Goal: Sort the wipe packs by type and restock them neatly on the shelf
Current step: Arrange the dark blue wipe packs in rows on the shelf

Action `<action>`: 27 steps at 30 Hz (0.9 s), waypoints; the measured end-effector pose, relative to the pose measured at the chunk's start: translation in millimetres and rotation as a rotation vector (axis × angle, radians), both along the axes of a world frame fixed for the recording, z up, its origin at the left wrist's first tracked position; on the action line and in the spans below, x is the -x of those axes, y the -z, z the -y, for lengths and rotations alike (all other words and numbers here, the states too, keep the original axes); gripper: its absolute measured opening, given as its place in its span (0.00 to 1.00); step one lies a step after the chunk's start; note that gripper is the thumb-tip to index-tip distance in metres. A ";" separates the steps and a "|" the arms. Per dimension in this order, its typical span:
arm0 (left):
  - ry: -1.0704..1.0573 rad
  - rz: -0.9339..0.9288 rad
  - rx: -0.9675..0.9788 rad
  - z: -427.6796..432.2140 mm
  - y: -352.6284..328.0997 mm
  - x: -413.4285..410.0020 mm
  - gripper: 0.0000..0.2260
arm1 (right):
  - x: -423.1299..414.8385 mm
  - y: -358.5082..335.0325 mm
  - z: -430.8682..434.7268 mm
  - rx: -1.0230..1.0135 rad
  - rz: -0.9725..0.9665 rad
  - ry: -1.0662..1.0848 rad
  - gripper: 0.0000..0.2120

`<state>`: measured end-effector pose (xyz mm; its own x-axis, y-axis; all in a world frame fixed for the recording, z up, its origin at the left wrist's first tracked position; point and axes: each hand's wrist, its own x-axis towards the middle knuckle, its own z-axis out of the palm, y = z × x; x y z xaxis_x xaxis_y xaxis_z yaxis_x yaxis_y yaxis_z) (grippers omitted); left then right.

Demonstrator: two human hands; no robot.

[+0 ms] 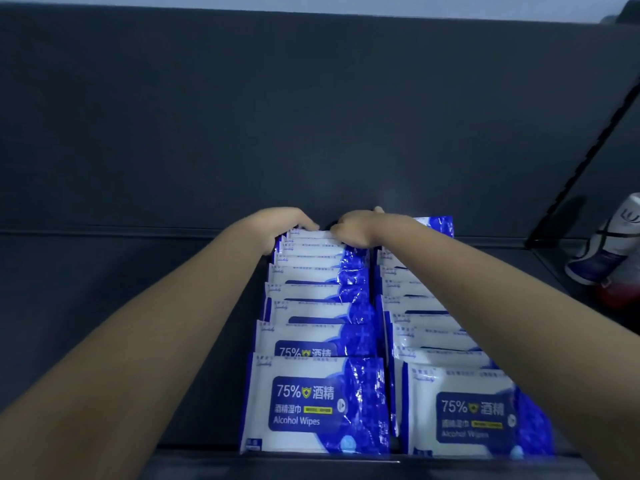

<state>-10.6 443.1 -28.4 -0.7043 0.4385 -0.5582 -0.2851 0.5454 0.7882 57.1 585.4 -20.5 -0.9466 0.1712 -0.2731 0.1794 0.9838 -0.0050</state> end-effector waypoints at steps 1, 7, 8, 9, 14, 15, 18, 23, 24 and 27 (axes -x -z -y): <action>-0.022 0.001 -0.010 0.6 1.9 1.3 0.06 | 0.9 1.3 -0.4 0.000 -0.006 0.004 0.13; -0.227 -0.116 -0.166 5.0 19.3 7.1 0.04 | -9.0 6.3 -5.6 0.083 -0.229 -0.007 0.10; -0.249 -0.112 -0.231 4.8 22.7 4.0 0.07 | -11.8 7.5 -5.3 0.117 -0.293 -0.012 0.09; -0.270 -0.128 -0.291 4.7 26.2 1.4 0.09 | -13.9 8.3 -4.7 0.156 -0.342 -0.016 0.07; -0.302 -0.173 -0.409 10.2 32.2 -4.7 0.08 | -18.6 9.2 -8.5 0.221 -0.414 -0.036 0.11; -0.280 -0.157 -0.410 11.3 31.7 -5.0 0.07 | -19.2 8.7 -9.3 0.228 -0.427 -0.036 0.13; -0.258 -0.170 -0.439 11.4 31.4 -6.0 0.07 | -21.7 8.6 -10.3 0.285 -0.476 -0.027 0.14; -0.411 -0.250 -0.454 1.4 36.1 -8.9 0.06 | -28.3 10.4 -3.0 0.223 -0.431 -0.068 0.15; -0.420 -0.252 -0.445 0.0 37.0 -9.2 0.05 | -29.2 12.4 -0.9 0.179 -0.418 -0.074 0.17; -0.385 -0.235 -0.435 -0.1 35.8 -10.6 0.08 | -33.8 16.0 4.3 0.123 -0.527 -0.105 0.17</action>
